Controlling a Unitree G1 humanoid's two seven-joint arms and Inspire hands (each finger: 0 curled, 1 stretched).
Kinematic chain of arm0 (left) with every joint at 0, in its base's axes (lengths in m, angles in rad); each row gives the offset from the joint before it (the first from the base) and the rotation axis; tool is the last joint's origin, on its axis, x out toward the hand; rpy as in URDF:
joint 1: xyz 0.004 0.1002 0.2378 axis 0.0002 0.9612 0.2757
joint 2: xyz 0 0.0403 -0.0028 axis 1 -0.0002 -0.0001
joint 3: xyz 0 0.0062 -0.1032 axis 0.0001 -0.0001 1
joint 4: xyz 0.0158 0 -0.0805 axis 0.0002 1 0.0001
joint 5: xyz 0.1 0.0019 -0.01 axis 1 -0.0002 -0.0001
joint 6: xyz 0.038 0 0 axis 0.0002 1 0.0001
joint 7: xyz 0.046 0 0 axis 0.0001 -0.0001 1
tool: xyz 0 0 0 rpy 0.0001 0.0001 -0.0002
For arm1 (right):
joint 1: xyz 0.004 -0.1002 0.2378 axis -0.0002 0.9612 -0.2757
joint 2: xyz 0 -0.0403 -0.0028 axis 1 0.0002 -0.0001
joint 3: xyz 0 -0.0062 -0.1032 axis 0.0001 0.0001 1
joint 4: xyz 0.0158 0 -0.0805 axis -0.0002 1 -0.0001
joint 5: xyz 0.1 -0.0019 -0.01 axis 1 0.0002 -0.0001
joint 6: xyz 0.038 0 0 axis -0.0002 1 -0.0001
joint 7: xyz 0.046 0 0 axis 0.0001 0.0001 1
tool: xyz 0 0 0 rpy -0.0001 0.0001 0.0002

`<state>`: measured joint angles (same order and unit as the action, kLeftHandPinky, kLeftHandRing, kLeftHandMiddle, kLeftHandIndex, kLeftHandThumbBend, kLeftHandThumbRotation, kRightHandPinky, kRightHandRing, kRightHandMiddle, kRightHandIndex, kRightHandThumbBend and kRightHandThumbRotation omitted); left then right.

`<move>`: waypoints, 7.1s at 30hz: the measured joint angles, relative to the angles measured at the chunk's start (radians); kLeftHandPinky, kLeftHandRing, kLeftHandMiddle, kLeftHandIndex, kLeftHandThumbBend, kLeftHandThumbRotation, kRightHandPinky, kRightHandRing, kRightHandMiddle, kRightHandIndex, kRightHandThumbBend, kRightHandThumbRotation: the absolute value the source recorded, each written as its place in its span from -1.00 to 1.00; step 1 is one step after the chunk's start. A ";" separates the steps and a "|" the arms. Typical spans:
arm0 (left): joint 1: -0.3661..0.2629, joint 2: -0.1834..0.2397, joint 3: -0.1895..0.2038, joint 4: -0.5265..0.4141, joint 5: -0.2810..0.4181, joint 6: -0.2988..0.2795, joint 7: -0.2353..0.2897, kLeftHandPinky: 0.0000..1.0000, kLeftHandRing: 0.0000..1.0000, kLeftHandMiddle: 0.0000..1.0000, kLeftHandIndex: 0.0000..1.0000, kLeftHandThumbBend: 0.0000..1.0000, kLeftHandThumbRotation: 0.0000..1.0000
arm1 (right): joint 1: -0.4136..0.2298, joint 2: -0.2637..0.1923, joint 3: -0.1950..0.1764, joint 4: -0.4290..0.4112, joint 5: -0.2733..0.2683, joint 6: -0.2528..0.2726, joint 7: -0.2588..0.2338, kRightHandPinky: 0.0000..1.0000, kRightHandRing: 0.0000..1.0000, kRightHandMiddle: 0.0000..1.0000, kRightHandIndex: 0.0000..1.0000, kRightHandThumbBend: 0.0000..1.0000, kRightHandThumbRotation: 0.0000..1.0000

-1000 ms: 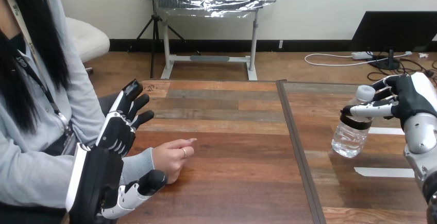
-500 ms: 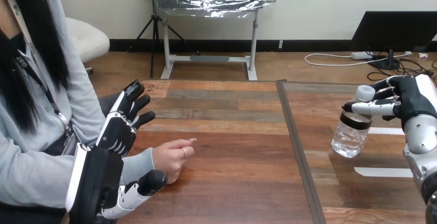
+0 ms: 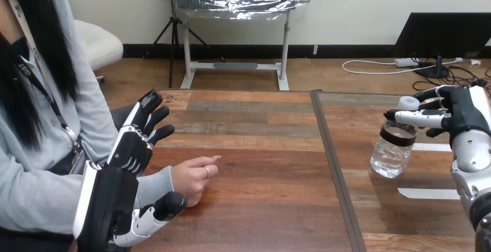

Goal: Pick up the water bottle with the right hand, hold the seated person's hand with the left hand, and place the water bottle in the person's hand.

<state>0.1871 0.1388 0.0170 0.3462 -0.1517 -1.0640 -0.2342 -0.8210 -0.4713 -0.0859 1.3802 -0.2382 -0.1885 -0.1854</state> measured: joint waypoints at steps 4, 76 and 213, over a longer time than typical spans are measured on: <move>0.000 0.000 0.000 0.000 0.000 0.000 0.000 0.66 0.82 0.88 0.84 1.00 0.36 | 0.000 0.002 -0.008 0.000 0.010 -0.003 0.001 -0.32 -0.17 -0.01 0.02 0.66 -1.00; -0.007 0.003 0.002 0.001 0.003 0.026 -0.013 0.74 0.87 0.92 0.84 1.00 0.36 | -0.001 0.013 -0.032 0.000 0.042 -0.001 0.072 0.41 0.52 0.53 0.56 0.88 -0.71; 0.013 0.004 0.003 -0.006 -0.016 0.003 -0.026 0.64 0.83 0.87 0.80 1.00 0.37 | 0.083 0.089 0.030 0.000 -0.033 0.018 0.105 0.51 0.66 0.75 0.81 0.93 -0.61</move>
<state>0.1998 0.1425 0.0195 0.3401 -0.1676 -1.0612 -0.2599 -0.7378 -0.3825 -0.0555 1.3801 -0.2712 -0.1705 -0.0805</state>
